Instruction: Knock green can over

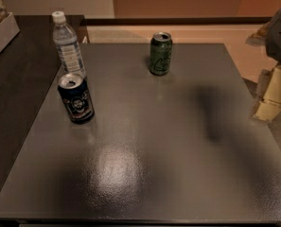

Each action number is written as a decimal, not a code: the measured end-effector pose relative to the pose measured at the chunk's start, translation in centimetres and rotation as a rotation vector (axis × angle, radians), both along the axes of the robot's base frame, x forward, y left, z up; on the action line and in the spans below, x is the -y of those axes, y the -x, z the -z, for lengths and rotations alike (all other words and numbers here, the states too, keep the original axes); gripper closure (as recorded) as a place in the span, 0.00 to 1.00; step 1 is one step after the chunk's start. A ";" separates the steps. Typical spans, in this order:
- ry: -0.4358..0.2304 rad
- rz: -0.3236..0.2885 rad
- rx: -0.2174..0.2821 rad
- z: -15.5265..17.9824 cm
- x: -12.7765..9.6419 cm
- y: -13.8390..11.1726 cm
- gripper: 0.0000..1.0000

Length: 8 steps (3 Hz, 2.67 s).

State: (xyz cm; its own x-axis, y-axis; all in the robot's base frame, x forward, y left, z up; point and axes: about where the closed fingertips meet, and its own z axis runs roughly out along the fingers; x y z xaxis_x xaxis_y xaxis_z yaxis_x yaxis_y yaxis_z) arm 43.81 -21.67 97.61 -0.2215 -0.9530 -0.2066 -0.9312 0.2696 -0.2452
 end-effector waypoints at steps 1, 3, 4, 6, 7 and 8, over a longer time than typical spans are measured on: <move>0.000 0.000 0.000 0.0 0.0 0.0 0.00; -0.093 -0.028 0.037 0.1 -1.8 -2.6 0.00; -0.182 -0.019 0.038 0.8 -3.1 -5.6 0.00; -0.325 0.046 0.103 1.8 -6.0 -12.2 0.00; -0.401 0.077 0.132 1.9 -7.0 -15.1 0.00; -0.474 0.102 0.139 2.3 -8.3 -17.6 0.00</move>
Offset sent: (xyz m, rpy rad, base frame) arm 0.0182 0.0146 -0.0037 0.0729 -0.0305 0.0364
